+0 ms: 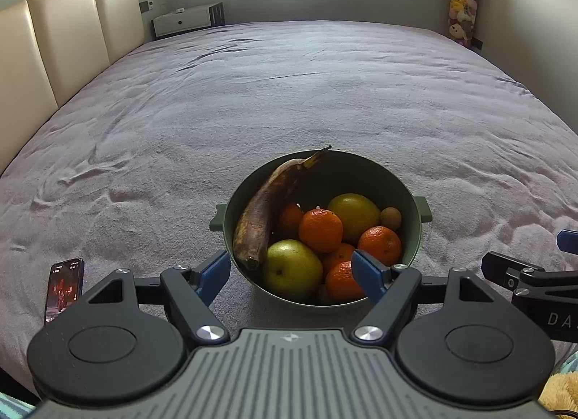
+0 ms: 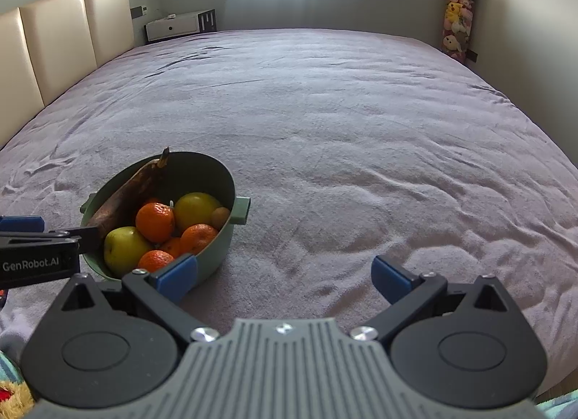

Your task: Organize fruits

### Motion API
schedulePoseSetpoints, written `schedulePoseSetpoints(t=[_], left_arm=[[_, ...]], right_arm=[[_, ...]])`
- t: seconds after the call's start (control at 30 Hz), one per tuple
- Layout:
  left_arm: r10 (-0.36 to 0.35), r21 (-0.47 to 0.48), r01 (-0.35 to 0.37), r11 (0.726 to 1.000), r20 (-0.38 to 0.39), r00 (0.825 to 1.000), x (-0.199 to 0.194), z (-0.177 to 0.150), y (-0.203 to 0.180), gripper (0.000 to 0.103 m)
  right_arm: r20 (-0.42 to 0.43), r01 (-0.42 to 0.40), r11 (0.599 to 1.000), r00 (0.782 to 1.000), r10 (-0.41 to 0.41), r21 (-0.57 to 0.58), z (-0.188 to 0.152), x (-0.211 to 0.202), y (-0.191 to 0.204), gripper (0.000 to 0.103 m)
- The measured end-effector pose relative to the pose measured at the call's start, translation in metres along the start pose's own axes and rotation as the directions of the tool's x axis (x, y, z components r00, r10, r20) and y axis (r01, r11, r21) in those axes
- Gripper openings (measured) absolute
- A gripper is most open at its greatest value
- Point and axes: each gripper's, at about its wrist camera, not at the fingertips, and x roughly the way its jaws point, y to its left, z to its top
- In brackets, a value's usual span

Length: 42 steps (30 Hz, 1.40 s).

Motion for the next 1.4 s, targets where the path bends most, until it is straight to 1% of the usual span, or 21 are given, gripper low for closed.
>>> schedulePoseSetpoints(t=[0.6, 1.4], left_arm=[[0.001, -0.001, -0.001, 1.0, 0.0, 1.0, -0.0004, 0.0003, -0.0005, 0.089], [0.001, 0.002, -0.001, 1.0, 0.002, 1.0, -0.003, 0.0022, -0.0012, 0.089]], right_arm=[[-0.006, -0.029, 1.0, 1.0, 0.029, -0.005, -0.0004, 0.0004, 0.0009, 0.099], [-0.01, -0.045, 0.999, 0.999, 0.045, -0.01, -0.0007, 0.0001, 0.0047, 0.099]])
